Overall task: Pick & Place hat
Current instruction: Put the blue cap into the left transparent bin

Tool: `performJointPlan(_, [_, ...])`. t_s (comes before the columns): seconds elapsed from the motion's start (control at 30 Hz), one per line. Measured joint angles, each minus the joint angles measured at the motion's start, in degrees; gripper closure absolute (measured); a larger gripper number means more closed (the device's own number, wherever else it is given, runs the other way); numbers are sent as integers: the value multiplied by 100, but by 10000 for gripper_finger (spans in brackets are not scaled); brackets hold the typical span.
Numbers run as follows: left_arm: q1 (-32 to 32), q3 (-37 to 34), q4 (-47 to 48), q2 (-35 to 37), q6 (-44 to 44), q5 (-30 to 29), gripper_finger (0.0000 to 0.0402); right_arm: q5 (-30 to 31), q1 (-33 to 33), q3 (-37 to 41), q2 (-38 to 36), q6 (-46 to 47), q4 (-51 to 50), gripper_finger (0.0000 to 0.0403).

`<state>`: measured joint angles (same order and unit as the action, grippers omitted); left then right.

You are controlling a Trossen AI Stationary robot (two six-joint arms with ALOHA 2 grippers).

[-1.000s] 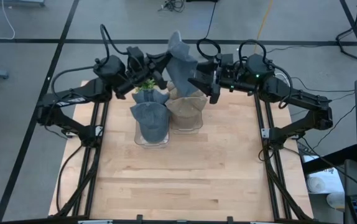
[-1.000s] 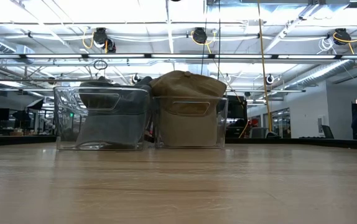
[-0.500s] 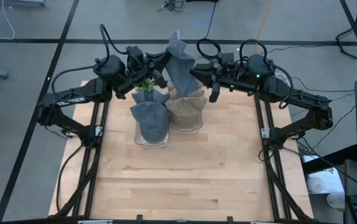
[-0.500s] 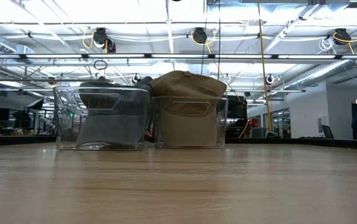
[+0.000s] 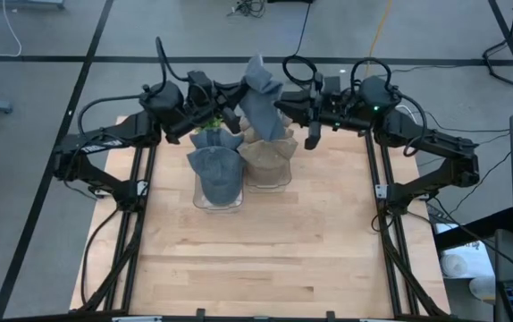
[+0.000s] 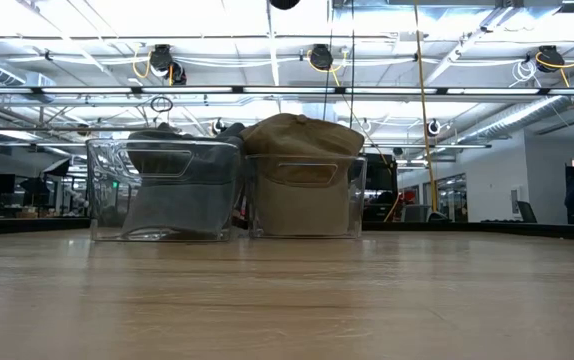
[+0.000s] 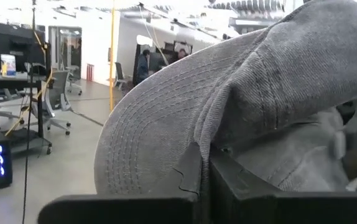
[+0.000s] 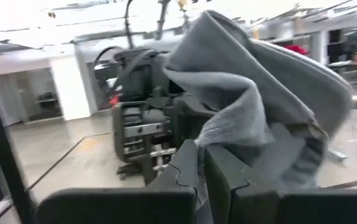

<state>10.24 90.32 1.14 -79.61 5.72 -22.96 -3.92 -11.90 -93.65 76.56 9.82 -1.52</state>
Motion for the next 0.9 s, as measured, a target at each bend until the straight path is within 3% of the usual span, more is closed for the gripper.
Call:
performJointPlan(0.23, [95, -6, 807, 255, 318, 329, 353, -510, 77, 7, -264, 147, -692, 402])
performJointPlan(0.5, [401, -2, 1216, 753, 1051, 2321, 295, -572, 74, 2, -601, 154, -2128, 402])
performJointPlan(0.77, [640, -2, 1386, 1237, 1158, 2439, 282, -1699, 116, -4, -768, 299, -2535, 403])
performJointPlan(0.9, [835, -7, 1550, 1497, 1435, 2442, 282, -1609, 427, -4, -770, -135, -2531, 403])
